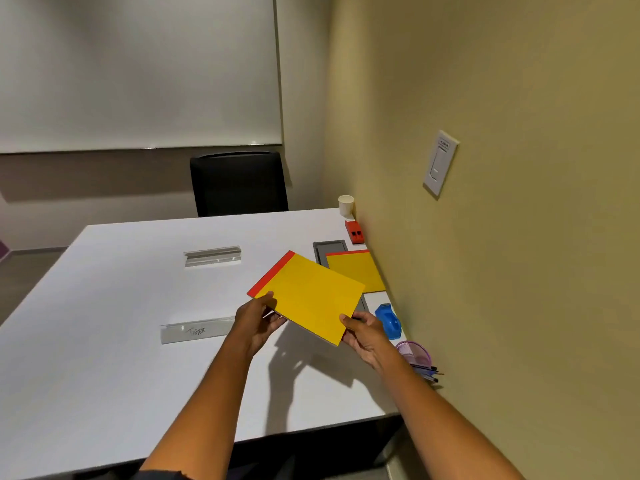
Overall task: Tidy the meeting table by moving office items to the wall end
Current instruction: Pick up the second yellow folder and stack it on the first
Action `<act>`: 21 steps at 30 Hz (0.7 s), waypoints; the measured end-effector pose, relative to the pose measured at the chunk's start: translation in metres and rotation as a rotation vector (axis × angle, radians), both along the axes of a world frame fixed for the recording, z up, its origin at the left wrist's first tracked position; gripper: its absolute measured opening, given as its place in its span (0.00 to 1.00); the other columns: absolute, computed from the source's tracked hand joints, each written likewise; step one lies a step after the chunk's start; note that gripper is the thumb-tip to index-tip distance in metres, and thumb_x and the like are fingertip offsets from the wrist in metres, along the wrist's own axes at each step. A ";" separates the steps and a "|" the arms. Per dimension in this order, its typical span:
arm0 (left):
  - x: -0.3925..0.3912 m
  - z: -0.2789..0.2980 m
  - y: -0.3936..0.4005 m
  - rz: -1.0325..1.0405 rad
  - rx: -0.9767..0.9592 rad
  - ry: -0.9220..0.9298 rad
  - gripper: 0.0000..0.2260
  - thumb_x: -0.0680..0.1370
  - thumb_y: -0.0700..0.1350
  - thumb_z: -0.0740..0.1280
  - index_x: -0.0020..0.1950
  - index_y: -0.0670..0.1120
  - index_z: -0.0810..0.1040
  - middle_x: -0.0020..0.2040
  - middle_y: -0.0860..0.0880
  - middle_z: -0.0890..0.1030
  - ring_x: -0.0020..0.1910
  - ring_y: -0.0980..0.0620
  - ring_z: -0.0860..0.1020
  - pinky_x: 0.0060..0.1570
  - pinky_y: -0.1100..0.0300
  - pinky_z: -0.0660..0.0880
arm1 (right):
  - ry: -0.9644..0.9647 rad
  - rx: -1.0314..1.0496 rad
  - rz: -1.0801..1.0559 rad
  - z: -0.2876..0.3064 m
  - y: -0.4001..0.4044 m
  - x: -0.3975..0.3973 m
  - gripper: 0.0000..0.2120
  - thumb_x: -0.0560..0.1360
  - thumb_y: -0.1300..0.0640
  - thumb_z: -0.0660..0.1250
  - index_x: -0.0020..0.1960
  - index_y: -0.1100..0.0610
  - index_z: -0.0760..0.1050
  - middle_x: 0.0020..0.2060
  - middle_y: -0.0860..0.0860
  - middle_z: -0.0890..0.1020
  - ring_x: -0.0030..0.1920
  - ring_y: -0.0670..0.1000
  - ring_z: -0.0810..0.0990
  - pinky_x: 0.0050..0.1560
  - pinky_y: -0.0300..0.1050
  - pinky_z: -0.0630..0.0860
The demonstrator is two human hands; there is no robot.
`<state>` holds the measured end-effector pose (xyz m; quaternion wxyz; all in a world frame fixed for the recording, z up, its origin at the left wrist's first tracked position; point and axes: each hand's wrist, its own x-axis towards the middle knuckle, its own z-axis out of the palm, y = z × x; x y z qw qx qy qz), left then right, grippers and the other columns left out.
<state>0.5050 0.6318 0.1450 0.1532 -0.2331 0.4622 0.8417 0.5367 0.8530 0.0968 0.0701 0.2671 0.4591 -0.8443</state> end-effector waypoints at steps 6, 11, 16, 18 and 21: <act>0.021 -0.012 0.069 -0.148 -0.180 -0.038 0.08 0.79 0.34 0.63 0.57 0.40 0.72 0.46 0.38 0.79 0.44 0.39 0.79 0.50 0.44 0.77 | 0.007 0.028 -0.084 -0.005 0.023 -0.009 0.11 0.74 0.73 0.67 0.50 0.62 0.70 0.47 0.63 0.79 0.45 0.59 0.81 0.54 0.60 0.77; 0.026 -0.023 0.099 -0.117 -0.206 -0.043 0.20 0.78 0.31 0.62 0.69 0.43 0.67 0.50 0.37 0.78 0.40 0.40 0.79 0.48 0.44 0.78 | 0.030 0.027 -0.134 -0.010 0.018 -0.008 0.12 0.74 0.72 0.67 0.51 0.61 0.67 0.43 0.59 0.78 0.45 0.58 0.80 0.51 0.59 0.80; 0.023 -0.028 0.097 -0.011 -0.260 -0.035 0.24 0.79 0.29 0.60 0.72 0.47 0.66 0.61 0.37 0.74 0.48 0.35 0.78 0.43 0.45 0.79 | 0.059 0.123 -0.085 -0.009 0.008 -0.002 0.10 0.74 0.69 0.69 0.46 0.60 0.68 0.37 0.57 0.76 0.38 0.52 0.79 0.36 0.44 0.81; 0.018 -0.028 0.090 -0.020 -0.296 -0.006 0.25 0.79 0.30 0.60 0.73 0.50 0.66 0.60 0.39 0.73 0.49 0.35 0.78 0.45 0.42 0.80 | 0.063 0.169 -0.066 -0.009 0.007 -0.002 0.09 0.75 0.67 0.69 0.43 0.61 0.68 0.35 0.57 0.75 0.37 0.52 0.78 0.39 0.46 0.81; 0.004 -0.028 0.079 -0.066 -0.373 0.031 0.26 0.79 0.30 0.59 0.73 0.52 0.66 0.49 0.42 0.75 0.50 0.37 0.77 0.51 0.35 0.77 | 0.070 0.141 -0.114 -0.005 0.011 -0.006 0.08 0.78 0.67 0.65 0.42 0.60 0.69 0.35 0.56 0.76 0.31 0.50 0.81 0.34 0.43 0.81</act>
